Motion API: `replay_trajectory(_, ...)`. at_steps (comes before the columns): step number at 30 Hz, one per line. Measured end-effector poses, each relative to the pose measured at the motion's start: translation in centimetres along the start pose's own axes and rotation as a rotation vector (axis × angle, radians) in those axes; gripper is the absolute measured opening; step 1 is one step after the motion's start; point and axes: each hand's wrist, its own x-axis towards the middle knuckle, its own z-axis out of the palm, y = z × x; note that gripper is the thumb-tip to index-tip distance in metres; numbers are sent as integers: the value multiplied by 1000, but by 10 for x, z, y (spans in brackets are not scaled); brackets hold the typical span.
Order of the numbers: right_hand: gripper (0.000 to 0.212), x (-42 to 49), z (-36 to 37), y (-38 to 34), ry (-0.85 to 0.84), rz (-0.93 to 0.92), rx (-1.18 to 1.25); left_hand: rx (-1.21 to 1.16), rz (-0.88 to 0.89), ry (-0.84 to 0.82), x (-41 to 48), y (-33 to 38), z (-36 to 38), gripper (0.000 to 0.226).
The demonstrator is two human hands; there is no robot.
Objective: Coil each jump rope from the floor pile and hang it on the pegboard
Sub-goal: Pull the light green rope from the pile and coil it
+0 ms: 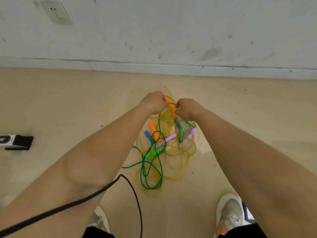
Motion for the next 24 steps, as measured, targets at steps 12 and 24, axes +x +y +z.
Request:
replay_trajectory(12, 41, -36, 138, 21, -216, 74, 46, 14, -122, -141, -44, -64, 129, 43)
replay_trajectory(24, 22, 38, 178, 65, 56, 349, 338, -152, -141, -81, 8, -83, 190, 17)
